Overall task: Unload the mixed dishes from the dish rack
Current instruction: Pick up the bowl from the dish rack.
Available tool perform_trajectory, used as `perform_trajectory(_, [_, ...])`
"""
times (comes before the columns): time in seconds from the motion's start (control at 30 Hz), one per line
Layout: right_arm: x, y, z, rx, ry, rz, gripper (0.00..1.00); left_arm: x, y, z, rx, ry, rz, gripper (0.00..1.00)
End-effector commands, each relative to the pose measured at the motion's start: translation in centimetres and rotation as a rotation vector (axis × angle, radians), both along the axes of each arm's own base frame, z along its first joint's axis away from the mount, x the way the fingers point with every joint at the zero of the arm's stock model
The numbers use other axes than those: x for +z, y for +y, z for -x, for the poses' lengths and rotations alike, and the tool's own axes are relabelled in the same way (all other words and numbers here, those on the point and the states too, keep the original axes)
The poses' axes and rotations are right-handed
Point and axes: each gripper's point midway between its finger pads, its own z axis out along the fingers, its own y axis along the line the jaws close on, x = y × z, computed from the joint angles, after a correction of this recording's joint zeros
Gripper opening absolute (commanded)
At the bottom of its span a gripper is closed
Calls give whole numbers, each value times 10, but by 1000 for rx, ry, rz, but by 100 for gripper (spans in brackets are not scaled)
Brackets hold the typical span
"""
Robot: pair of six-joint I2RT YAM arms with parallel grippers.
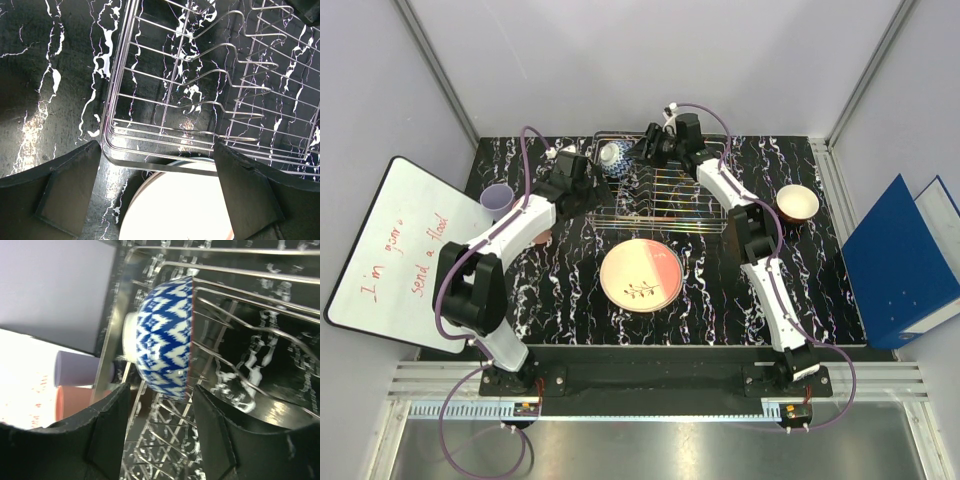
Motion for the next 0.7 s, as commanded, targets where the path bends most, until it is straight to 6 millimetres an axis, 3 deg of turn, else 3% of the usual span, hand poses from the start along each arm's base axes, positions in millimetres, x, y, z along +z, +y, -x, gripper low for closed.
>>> perform_trajectory(0.0, [17, -7, -2, -66, -47, 85, 61, 8, -7, -9, -6, -42, 30, 97])
perform_trajectory(0.23, [3, -8, -6, -72, -32, 100, 62, 5, -7, -8, -5, -34, 28, 97])
perform_trajectory(0.67, [14, 22, -4, 19, -56, -39, 64, -5, -26, -6, -91, -13, 30, 90])
